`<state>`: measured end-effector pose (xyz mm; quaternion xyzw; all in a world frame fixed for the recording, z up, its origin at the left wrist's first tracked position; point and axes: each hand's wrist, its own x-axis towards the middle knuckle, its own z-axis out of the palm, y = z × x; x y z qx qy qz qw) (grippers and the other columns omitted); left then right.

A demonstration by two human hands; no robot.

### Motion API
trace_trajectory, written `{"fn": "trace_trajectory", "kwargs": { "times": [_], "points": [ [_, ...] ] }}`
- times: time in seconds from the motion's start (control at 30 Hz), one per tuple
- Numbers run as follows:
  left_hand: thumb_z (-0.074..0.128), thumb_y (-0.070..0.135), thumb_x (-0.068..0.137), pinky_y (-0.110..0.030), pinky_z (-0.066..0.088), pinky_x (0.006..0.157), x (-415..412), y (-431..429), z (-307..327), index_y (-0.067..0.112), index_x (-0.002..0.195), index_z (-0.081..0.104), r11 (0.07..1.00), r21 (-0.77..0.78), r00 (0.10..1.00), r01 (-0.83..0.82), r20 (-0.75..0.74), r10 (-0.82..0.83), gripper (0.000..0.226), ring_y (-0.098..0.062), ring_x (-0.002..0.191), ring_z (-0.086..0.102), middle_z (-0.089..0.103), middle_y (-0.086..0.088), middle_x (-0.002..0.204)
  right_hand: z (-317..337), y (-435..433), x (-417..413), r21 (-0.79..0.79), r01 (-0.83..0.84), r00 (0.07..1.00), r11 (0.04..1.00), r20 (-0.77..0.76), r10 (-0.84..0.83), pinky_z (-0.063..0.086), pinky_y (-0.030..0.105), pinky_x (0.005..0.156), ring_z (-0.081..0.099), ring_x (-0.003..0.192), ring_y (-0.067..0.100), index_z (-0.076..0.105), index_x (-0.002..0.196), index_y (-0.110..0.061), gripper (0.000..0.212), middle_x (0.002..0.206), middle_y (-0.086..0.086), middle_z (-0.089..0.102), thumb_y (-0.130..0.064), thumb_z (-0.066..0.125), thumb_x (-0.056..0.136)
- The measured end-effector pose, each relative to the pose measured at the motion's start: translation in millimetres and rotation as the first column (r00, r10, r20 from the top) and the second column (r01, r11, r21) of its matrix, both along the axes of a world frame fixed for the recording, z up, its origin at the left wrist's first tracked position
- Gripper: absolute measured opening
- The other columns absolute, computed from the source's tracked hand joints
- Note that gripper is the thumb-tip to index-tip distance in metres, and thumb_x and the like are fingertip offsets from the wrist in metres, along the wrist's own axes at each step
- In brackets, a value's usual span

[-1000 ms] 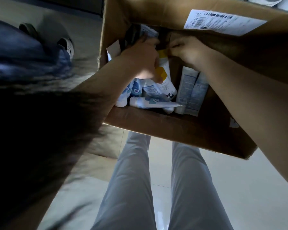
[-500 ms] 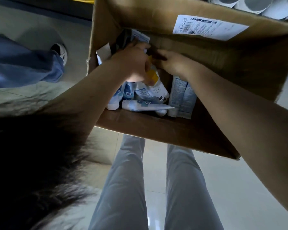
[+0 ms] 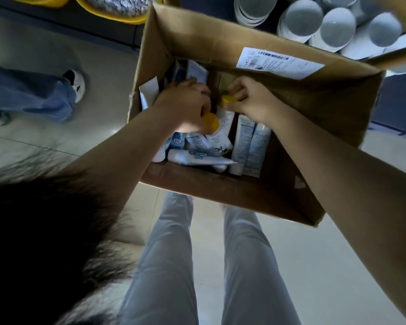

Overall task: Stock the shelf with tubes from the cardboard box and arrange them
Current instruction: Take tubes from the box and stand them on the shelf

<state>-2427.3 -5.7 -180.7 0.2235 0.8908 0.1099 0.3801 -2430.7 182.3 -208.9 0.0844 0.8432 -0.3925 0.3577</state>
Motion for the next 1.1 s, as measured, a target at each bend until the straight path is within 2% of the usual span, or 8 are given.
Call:
{"fn": "trace_trajectory", "kwargs": {
  "times": [0.07, 0.17, 0.3, 0.43, 0.63, 0.8, 0.97, 1.1],
  "points": [
    [0.064, 0.054, 0.071, -0.04, 0.028, 0.104, 6.3, 0.9, 4.5, 0.023, 0.104, 0.063, 0.995, 0.094, 0.998, -0.03, -0.048, 0.035, 0.046, -0.023, 0.132, 0.032, 0.051, 0.002, 0.132, 22.8, 9.0, 8.4, 0.037, -0.009, 1.0, 0.999, -0.027, 0.01, 0.043, 0.015, 0.066, 0.055, 0.099, 0.013, 0.051, 0.128, -0.017, 0.054, 0.107, -0.003, 0.056, -0.021, 0.074, 0.08],
    [0.066, 0.049, 0.064, -0.037, 0.04, 0.092, 16.9, 3.3, 24.7, 0.02, 0.099, 0.062, 0.953, 0.253, 0.979, -0.166, -0.077, 0.191, 0.045, -0.03, 0.116, 0.047, 0.062, -0.006, 0.109, 69.7, 26.4, 26.9, 0.223, -0.072, 0.985, 0.972, -0.135, 0.104, 0.037, 0.02, 0.086, 0.052, 0.115, 0.022, 0.057, 0.126, -0.015, 0.048, 0.123, 0.01, 0.054, -0.027, 0.072, 0.081],
    [0.073, 0.031, 0.074, -0.036, 0.048, 0.078, 38.6, 12.9, 69.3, 0.02, 0.108, 0.056, 0.88, 0.299, 0.924, -0.368, 0.018, 0.381, 0.04, -0.031, 0.101, 0.059, 0.065, -0.011, 0.104, 149.9, 48.5, 47.2, 0.328, 0.054, 0.962, 0.943, -0.272, 0.04, 0.038, 0.023, 0.081, 0.056, 0.103, 0.021, 0.065, 0.113, -0.011, 0.038, 0.112, 0.011, 0.061, -0.031, 0.071, 0.081],
    [0.073, 0.025, 0.077, -0.031, 0.041, 0.076, 53.4, 24.8, 125.3, 0.015, 0.12, 0.052, 0.796, 0.359, 0.867, -0.486, 0.089, 0.489, 0.049, -0.03, 0.105, 0.057, 0.063, -0.01, 0.113, 224.9, 67.5, 66.1, 0.336, 0.218, 0.931, 0.916, -0.355, -0.092, 0.04, 0.024, 0.075, 0.06, 0.096, 0.019, 0.067, 0.105, -0.015, 0.028, 0.101, 0.003, 0.066, -0.031, 0.07, 0.082],
    [0.072, 0.027, 0.079, -0.023, 0.036, 0.065, 63.5, 49.0, 213.5, 0.015, 0.102, 0.053, 0.688, 0.436, 0.782, -0.58, 0.061, 0.62, 0.033, -0.018, 0.079, 0.054, 0.057, -0.001, 0.084, 311.6, 95.2, 86.4, 0.15, 0.41, 0.841, 0.9, -0.443, -0.31, 0.051, 0.035, 0.076, 0.065, 0.083, 0.026, 0.066, 0.091, -0.014, 0.02, 0.084, 0.006, 0.069, -0.032, 0.069, 0.082],
    [0.068, 0.024, 0.076, -0.029, 0.042, 0.067, 52.1, 81.8, 287.8, 0.011, 0.1, 0.056, 0.816, 0.365, 0.847, -0.448, -0.119, 0.519, 0.03, -0.019, 0.08, 0.055, 0.059, -0.002, 0.086, 371.0, 131.5, 83.0, -0.069, 0.483, 0.772, 0.873, -0.436, -0.462, 0.055, 0.043, 0.077, 0.067, 0.081, 0.027, 0.058, 0.085, -0.014, 0.023, 0.084, 0.007, 0.068, -0.034, 0.065, 0.077],
    [0.069, 0.026, 0.073, -0.026, 0.044, 0.068, 42.4, 96.2, 360.0, 0.017, 0.099, 0.06, 0.859, 0.335, 0.815, -0.389, -0.311, 0.49, 0.028, -0.018, 0.083, 0.056, 0.061, 0.001, 0.089, 427.1, 168.0, 87.6, -0.453, 0.564, 0.671, 0.69, -0.235, -0.703, 0.056, 0.033, 0.072, 0.069, 0.08, 0.029, 0.052, 0.093, 0.0, 0.025, 0.092, 0.013, 0.062, -0.022, 0.061, 0.085],
    [0.068, 0.028, 0.077, -0.025, 0.047, 0.074, 34.6, 107.5, 420.4, 0.019, 0.104, 0.06, 0.839, 0.368, 0.746, -0.401, -0.4, 0.532, 0.03, -0.016, 0.084, 0.059, 0.065, 0.001, 0.098, 452.3, 188.9, 82.4, -0.635, 0.534, 0.692, 0.558, -0.05, -0.72, 0.056, 0.031, 0.079, 0.065, 0.095, 0.029, 0.052, 0.106, 0.006, 0.028, 0.111, 0.02, 0.059, -0.013, 0.061, 0.088]
  ]
}}
